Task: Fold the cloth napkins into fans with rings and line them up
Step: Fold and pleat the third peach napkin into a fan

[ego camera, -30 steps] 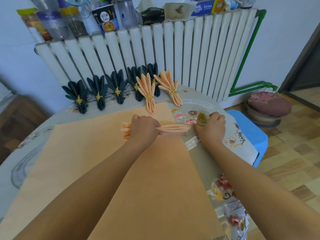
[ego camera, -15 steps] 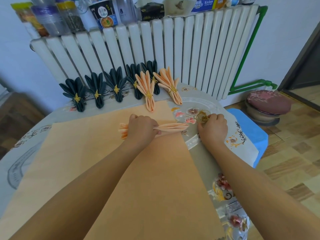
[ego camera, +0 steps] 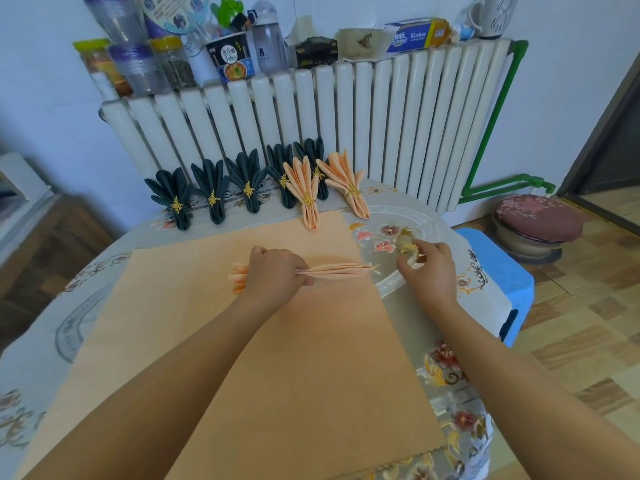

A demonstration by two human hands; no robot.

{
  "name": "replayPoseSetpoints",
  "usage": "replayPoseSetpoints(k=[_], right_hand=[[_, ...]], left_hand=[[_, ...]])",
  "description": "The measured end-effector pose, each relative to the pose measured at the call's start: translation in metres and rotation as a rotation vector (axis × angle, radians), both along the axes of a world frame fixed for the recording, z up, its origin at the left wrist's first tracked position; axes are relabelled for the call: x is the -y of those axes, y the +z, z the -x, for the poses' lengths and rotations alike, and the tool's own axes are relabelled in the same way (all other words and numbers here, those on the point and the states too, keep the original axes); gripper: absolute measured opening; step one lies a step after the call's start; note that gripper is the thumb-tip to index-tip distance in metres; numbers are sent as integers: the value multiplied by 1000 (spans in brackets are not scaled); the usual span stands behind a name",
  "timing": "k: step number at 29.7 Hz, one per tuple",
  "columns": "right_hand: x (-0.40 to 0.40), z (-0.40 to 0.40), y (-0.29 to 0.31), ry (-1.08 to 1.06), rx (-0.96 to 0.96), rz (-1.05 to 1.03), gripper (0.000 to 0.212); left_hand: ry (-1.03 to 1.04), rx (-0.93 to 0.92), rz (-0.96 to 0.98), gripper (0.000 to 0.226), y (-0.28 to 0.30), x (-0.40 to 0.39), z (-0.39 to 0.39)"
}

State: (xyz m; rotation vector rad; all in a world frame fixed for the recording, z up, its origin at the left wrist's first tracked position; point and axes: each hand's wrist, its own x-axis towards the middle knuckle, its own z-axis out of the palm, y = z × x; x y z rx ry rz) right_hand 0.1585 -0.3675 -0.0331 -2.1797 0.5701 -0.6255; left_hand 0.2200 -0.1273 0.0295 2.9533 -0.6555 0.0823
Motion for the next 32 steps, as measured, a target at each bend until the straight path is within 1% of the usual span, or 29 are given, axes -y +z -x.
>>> replayPoseSetpoints(k=[3,8,10,12,17,22,24,25,27,29,32], right_hand=[[-14,22,10,182,53,-77,41],[-41,51,18,388,-19,-255,40],[-53,61,24,474,-46,-269,40],[-64,68,29,543,-74,-214,41],[-92,76,47,675,-104,-38,42],[-122,85,58,756,-121,155,44],[-130,88,61,754,-97,176,44],[-135,90,63,754,-84,187,44],[-142,93,66,757,-83,219,44],[-148,95,68,761,-91,248,46],[-150,93,68,753,-102,266,46]], left_hand=[[25,-34,65,29,6,-16,13],[52,-75,98,26,8,-43,25],[65,-90,112,23,8,-54,31],[56,-106,137,22,9,-64,38],[-65,-111,110,19,20,-76,60],[-139,-81,196,18,27,-81,83],[-145,-89,244,18,26,-80,88],[-131,-97,289,21,26,-82,91],[-98,-131,375,34,27,-86,96],[-94,-150,409,47,28,-91,101],[-109,-150,448,55,30,-94,104]])
